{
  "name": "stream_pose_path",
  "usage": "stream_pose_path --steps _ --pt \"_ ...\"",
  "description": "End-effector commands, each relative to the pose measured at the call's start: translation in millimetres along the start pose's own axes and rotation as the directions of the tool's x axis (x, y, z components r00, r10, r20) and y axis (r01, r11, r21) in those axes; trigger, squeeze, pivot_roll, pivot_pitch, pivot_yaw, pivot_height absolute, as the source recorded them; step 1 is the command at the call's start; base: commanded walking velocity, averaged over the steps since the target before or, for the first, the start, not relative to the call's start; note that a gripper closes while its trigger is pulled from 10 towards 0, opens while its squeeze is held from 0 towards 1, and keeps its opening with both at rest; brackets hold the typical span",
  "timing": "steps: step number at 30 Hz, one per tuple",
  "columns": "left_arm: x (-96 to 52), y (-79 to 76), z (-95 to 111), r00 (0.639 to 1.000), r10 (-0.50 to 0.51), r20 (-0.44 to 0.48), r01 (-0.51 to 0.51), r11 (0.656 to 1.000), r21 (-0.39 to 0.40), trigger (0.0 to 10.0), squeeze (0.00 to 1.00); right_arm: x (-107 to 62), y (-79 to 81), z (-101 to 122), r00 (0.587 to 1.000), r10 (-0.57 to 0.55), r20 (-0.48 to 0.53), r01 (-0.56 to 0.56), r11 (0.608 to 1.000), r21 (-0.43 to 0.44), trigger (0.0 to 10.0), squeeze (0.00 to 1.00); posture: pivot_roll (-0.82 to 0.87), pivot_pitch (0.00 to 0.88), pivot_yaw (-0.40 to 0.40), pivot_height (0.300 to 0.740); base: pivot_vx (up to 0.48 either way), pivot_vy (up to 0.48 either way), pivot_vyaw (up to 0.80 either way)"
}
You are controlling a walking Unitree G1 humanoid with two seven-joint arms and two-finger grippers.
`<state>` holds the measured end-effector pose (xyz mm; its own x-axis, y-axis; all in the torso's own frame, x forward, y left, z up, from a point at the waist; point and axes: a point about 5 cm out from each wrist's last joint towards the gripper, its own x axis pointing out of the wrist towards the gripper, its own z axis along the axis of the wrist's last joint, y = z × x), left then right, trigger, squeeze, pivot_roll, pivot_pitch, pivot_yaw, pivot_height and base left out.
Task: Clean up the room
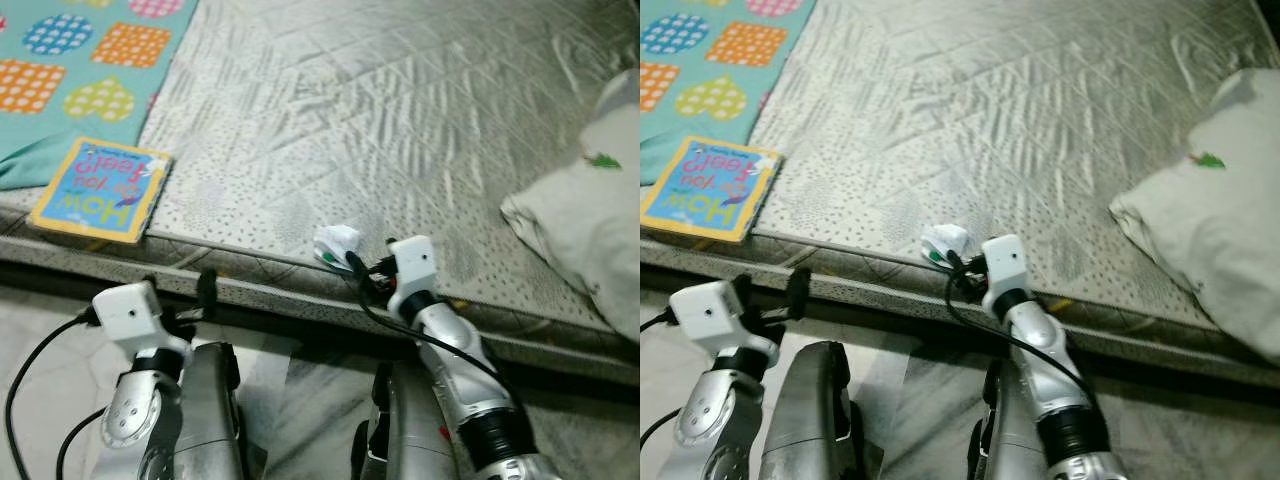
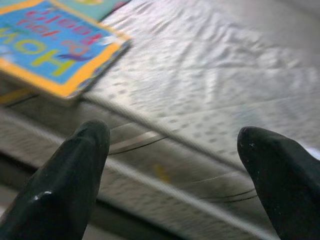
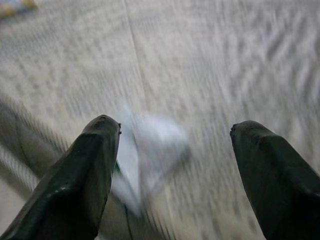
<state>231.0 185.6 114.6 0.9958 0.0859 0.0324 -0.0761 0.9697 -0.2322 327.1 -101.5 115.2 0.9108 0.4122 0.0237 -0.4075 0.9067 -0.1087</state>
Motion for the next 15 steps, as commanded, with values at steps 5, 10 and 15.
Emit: stream_pose_path --steps 5,10,15 --pt "-1.3 -4.6 -5 1.000 0.002 -0.020 -0.002 1.000 -0.021 10.0 0.00 -3.8 -1.5 -10 0.999 0.031 -0.030 -0.031 0.999 -0.009 10.0 0.00 0.15 0.290 -0.093 0.555 0.058 0.000 0.00" --pt "-0.7 -5.1 -7 1.000 0.002 -0.031 -0.003 1.000 -0.025 10.0 0.00 -5.2 -5.8 -14 0.996 0.064 -0.061 -0.066 0.997 -0.032 10.0 0.00 0.15 0.285 -0.090 0.555 0.000 0.000 0.00" --pt "-0.2 -4.7 -7 0.999 0.004 -0.032 -0.005 1.000 -0.026 10.0 0.00 -4.9 -8.8 -15 0.997 0.053 -0.056 -0.053 0.999 -0.003 10.0 0.00 0.15 0.285 -0.090 0.555 0.000 0.000 0.00"
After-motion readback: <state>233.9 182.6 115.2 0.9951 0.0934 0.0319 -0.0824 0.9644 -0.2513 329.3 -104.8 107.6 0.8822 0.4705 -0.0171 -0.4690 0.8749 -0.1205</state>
